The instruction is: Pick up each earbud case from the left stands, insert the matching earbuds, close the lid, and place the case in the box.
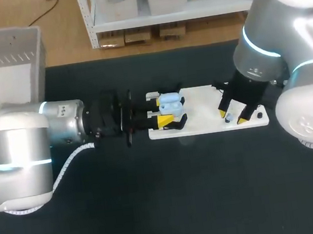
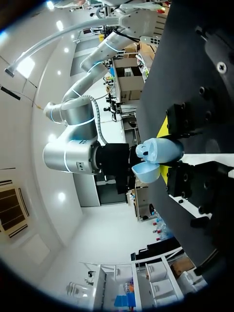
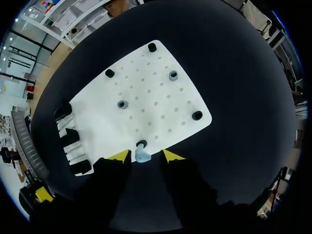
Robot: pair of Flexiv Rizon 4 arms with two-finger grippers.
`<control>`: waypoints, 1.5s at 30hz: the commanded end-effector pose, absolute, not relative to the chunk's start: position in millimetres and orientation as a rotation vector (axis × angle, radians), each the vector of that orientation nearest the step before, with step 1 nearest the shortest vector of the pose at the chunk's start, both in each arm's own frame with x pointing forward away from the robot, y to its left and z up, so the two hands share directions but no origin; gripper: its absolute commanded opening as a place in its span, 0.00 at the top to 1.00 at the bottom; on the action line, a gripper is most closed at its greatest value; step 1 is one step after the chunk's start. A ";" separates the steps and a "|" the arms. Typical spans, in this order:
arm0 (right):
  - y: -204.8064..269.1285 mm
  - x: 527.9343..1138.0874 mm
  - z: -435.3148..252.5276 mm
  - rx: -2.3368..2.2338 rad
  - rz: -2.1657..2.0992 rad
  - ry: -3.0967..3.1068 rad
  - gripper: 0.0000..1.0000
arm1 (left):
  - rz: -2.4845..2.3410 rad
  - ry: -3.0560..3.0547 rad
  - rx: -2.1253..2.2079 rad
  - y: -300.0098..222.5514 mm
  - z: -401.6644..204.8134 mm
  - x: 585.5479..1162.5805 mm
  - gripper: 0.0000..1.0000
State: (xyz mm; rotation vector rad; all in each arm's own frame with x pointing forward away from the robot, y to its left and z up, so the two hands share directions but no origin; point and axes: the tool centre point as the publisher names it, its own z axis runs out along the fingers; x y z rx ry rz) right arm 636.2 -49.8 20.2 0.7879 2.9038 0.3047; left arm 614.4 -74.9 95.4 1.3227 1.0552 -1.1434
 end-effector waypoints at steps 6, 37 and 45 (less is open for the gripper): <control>-47.2 640.3 17.0 0.782 0.293 2.905 0.64 | -1.161 1.024 1.283 -73.3 87.5 612.6 1.00; -48.0 640.7 11.2 0.735 0.274 2.934 0.74 | -1.161 1.024 1.283 -73.3 87.5 612.6 1.00; -47.4 641.1 11.5 0.716 0.262 2.938 0.72 | -1.161 1.024 1.283 -73.3 87.5 612.6 1.00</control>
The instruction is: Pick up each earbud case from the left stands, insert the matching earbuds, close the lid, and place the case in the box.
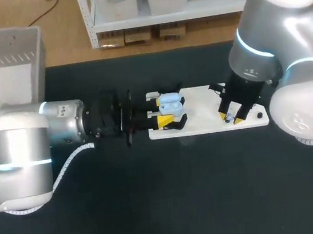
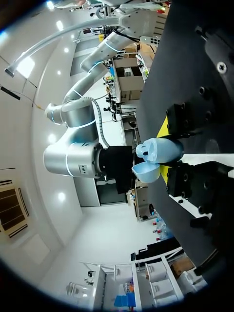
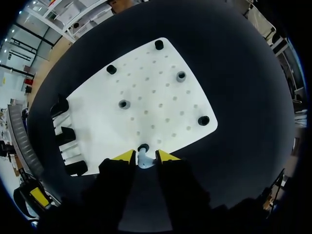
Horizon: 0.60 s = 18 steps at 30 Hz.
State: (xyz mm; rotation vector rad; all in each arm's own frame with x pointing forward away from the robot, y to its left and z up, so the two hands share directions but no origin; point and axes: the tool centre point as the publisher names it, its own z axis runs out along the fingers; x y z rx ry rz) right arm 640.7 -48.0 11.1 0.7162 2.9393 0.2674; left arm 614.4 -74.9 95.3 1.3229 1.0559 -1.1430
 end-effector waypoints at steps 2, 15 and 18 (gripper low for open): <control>-48.1 641.2 12.1 0.713 0.260 2.937 0.72 | -1.161 1.024 1.283 -73.3 87.5 612.6 1.00; -51.6 639.5 11.6 0.715 0.260 2.941 0.80 | -1.161 1.024 1.283 -73.3 87.5 612.6 1.00; -50.4 639.0 10.4 0.710 0.257 2.945 0.98 | -1.161 1.024 1.283 -73.3 87.5 612.6 1.00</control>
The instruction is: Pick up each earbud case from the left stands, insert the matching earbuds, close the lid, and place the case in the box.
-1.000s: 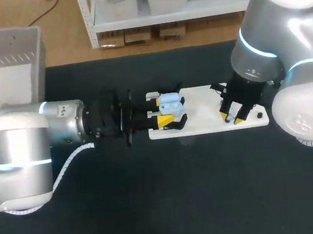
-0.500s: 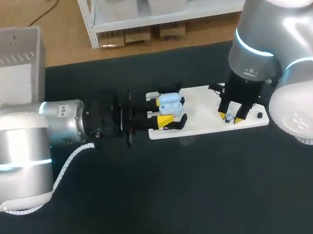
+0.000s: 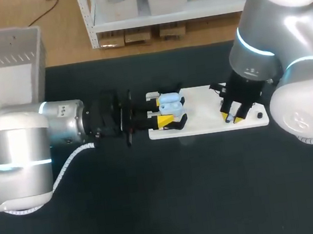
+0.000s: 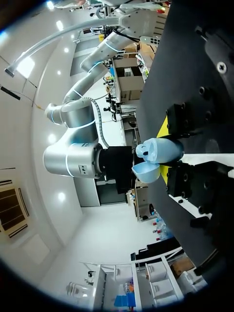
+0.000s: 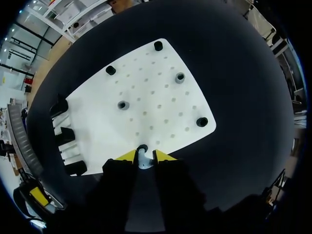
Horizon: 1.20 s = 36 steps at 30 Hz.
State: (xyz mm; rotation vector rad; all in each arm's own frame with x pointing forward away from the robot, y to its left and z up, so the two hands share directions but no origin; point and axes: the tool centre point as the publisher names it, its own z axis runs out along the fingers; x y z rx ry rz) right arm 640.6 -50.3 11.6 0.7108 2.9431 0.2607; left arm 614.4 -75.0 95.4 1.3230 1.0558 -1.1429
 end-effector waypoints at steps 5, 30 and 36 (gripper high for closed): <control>-49.2 639.0 11.2 0.704 0.256 2.946 1.00 | -1.161 1.024 1.283 -73.3 87.5 612.6 1.00; -48.0 615.0 109.3 0.639 0.253 3.051 1.00 | -1.161 1.024 1.283 -73.3 87.5 612.6 1.00; -35.5 604.0 147.6 0.531 0.234 3.077 1.00 | -1.161 1.024 1.283 -73.3 87.5 612.6 1.00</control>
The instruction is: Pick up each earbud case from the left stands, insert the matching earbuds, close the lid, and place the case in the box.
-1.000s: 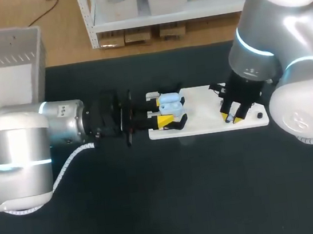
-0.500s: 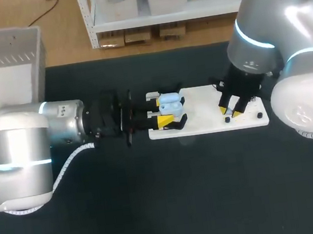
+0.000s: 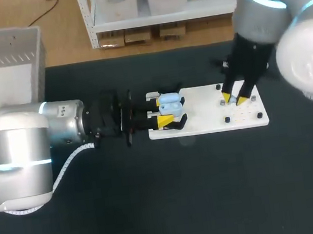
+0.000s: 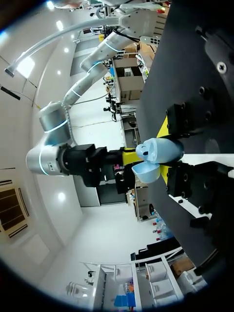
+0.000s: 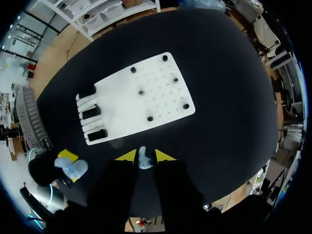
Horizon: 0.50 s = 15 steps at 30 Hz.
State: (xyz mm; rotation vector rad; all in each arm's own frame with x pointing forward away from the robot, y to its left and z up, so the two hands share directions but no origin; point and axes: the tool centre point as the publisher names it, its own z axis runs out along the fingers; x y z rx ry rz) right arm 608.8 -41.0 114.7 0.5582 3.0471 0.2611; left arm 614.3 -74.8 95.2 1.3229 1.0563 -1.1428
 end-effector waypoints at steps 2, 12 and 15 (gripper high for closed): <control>-29.9 601.7 156.8 0.489 0.226 3.083 1.00 | -1.161 1.024 1.283 -73.3 87.5 612.6 1.00; 11.7 595.4 178.9 0.127 0.213 3.138 1.00 | -1.161 1.024 1.283 -73.3 87.5 612.6 1.00; 25.7 592.0 178.5 0.041 0.214 3.146 1.00 | -1.161 1.024 1.283 -73.3 87.5 612.6 1.00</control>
